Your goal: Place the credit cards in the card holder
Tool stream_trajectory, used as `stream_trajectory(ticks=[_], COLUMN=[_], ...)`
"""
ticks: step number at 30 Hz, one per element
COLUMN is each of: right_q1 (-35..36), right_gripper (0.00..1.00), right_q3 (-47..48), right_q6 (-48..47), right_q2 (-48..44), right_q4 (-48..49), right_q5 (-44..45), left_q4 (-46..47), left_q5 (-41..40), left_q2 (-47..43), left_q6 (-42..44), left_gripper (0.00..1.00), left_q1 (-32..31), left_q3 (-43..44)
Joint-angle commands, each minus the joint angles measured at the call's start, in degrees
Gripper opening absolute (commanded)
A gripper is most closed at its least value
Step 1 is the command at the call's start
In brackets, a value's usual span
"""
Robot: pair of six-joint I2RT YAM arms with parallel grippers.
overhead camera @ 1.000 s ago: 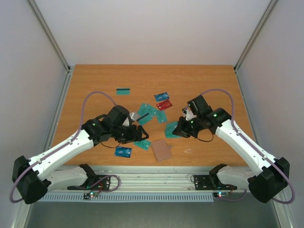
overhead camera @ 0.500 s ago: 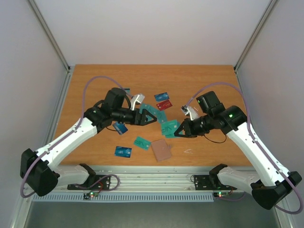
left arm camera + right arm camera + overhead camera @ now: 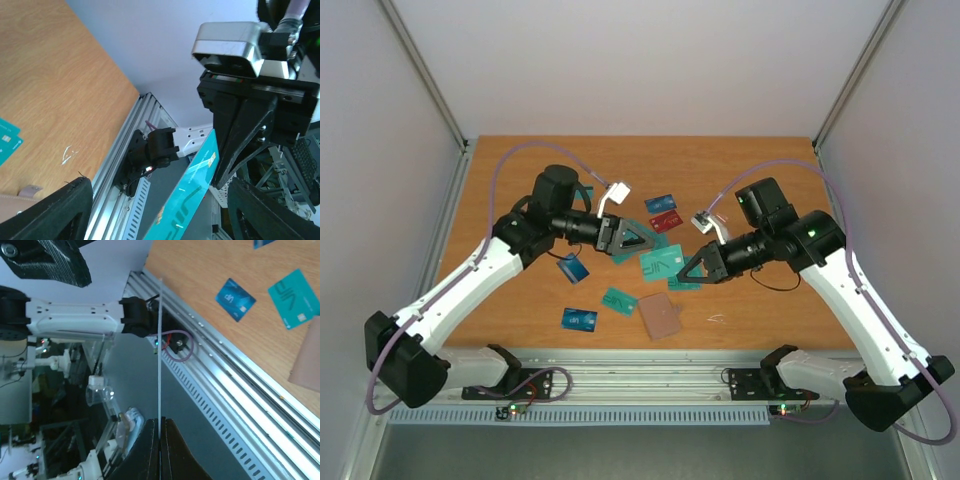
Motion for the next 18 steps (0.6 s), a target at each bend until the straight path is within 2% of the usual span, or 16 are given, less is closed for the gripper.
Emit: stream_trajectory(ticks=[1, 6, 9, 14, 18], right_q1=[-0.3, -0.3, -0.3, -0.3, -0.3], right_gripper=[0.02, 0.02, 0.02, 0.02, 0.02], right_q3=[3.6, 6.3, 8.2, 11.3, 11.5], right_q6=[-3.5, -6.1, -6.9, -8.6, -8.1], right_q2=[1.7, 3.4, 4.6, 7.4, 7.9], right_q4=[-2.0, -5.2, -5.5, -7.0, -5.3], right_q5=[-6.4, -10.6, -13.1, -16.2, -16.2], left_q4=[5.5, 0.8, -3.3, -5.0, -5.3], left_q5=[5.9, 11.3, 12.1, 13.5, 15.5], left_q2=[0.6, 2.5, 3.4, 3.9, 3.3], left_q6=[-1.6, -1.0, 2.1, 2.5, 2.1], left_gripper=[0.74, 0.73, 0.72, 0.73, 0.64], left_q1=[1.3, 2.0, 2.0, 2.0, 1.9], left_q3=[3.3, 7.0, 9.6, 12.4, 10.4])
